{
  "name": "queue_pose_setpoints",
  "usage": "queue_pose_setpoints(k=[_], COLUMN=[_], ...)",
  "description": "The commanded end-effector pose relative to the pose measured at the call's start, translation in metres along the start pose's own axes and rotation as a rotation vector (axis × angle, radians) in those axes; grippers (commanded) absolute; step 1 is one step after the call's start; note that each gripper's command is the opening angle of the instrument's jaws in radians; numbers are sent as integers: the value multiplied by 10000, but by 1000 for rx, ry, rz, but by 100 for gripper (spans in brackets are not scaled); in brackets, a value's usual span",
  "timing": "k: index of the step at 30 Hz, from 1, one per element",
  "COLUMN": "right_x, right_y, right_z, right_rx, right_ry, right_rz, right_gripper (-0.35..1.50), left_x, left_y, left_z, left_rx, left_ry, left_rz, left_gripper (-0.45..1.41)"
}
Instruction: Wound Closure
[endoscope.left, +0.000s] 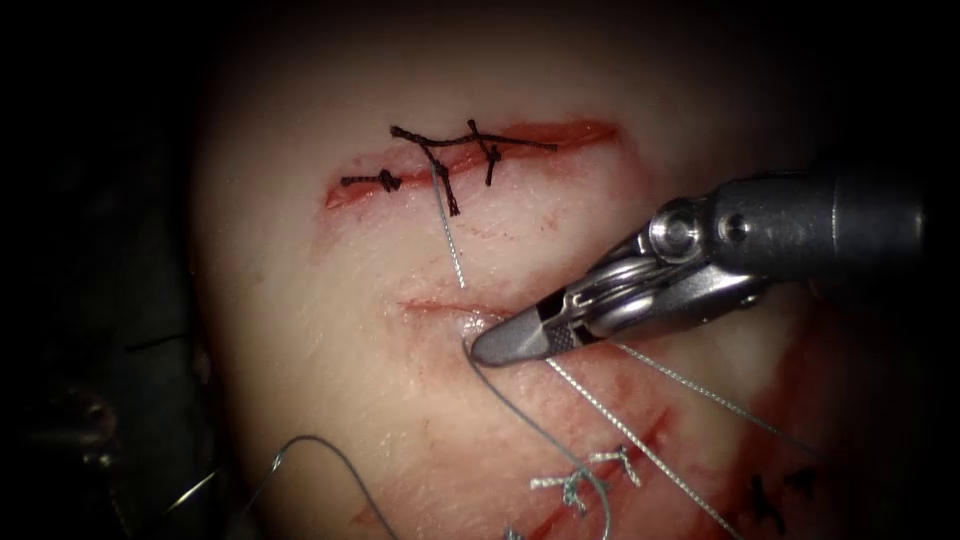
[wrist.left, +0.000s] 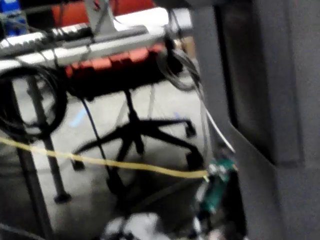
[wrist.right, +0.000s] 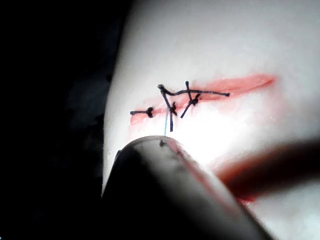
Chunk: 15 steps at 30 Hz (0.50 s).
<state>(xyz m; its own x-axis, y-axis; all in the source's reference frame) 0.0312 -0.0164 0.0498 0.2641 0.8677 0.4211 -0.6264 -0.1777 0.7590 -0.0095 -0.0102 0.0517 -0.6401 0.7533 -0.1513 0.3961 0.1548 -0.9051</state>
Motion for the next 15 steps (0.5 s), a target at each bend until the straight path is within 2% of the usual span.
queue_pose_setpoints(k=[1, 4, 5, 6, 7, 10, 13, 15], right_x=[6, 10, 11, 13, 13, 12, 8, -1], right_y=[-1, 8, 9, 11, 12, 12, 14, 16], right_z=[13, 31, 33, 37, 37, 34, 30, 13], right_rx=[-3, -14, -13, -15, -15, -74, -73, -76], right_ry=[5, 16, 17, 20, 23, 22, 17, 1], right_rz=[-6, 27, 25, 30, 30, 31, 28, 23], right_gripper=[53, 46, 37, -3, -35, -35, -35, -35], left_x=[-1, -1, -1, -1, -1, -1, -1, -1], left_y=[-7, -7, -7, -7, -8, -8, -8, -7], left_z=[3, 4, 4, 4, 4, 4, 4, 4], left_rx=[-1, 0, 0, 1, 1, 0, 0, 1], left_ry=[-1, 1, 1, 1, 1, -1, -1, 2], left_rz=[-1, -1, -1, -1, 0, -1, -1, -1], left_gripper=[-45, -45, -45, -45, -45, -45, -45, -45])
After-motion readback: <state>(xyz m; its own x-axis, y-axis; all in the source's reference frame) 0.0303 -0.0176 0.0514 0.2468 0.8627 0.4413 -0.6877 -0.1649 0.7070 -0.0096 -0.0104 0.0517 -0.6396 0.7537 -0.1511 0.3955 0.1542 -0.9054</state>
